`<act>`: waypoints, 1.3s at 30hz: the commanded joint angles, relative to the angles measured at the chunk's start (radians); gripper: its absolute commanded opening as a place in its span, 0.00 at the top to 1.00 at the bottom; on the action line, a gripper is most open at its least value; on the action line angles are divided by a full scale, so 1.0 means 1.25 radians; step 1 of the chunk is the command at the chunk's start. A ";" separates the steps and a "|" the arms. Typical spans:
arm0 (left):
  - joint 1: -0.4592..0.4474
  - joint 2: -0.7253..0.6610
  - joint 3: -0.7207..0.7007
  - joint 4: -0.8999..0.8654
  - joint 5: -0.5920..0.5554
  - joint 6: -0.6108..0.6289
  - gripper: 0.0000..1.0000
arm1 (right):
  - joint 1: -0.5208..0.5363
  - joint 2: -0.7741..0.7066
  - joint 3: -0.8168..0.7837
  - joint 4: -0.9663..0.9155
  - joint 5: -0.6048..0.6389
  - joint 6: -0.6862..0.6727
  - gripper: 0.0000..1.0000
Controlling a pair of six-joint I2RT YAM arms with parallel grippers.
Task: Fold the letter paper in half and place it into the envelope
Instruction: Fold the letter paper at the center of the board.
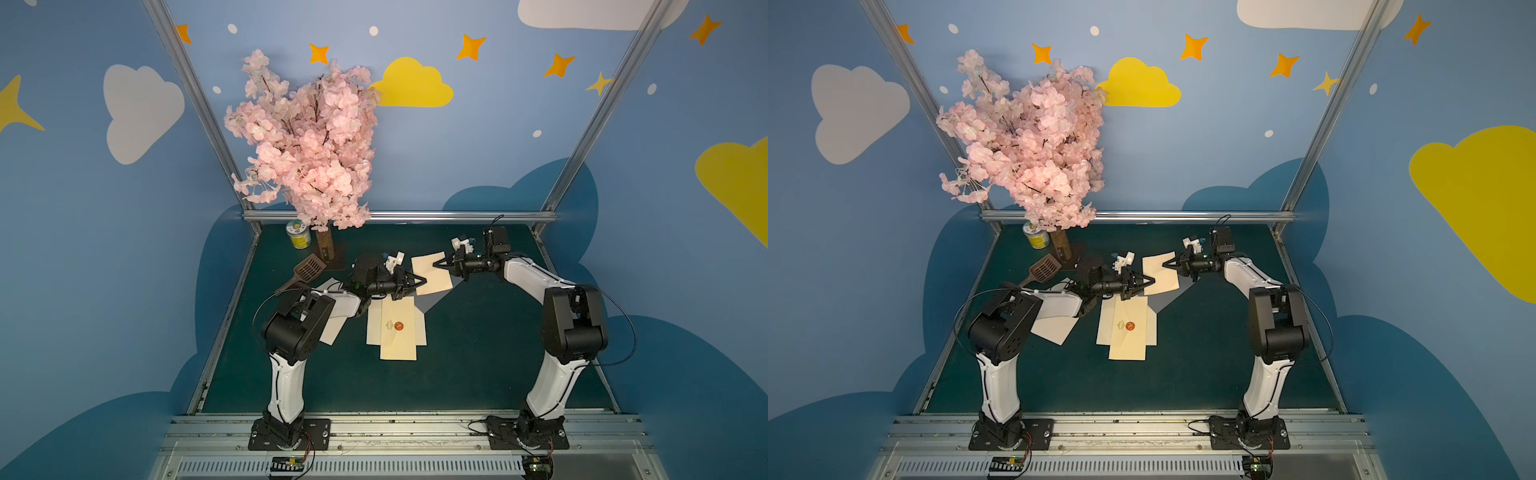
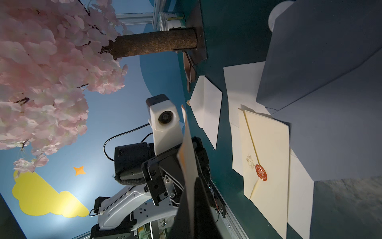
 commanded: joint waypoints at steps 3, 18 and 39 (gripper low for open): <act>-0.003 -0.019 -0.001 0.020 0.019 0.004 0.97 | -0.003 0.018 0.024 0.057 -0.004 0.030 1.00; -0.003 -0.025 0.012 0.015 0.024 0.010 0.97 | -0.002 0.019 0.015 0.060 -0.003 0.028 1.00; -0.013 -0.210 0.140 -0.710 -0.183 0.615 0.97 | 0.002 0.006 0.196 -0.683 0.225 -0.130 0.10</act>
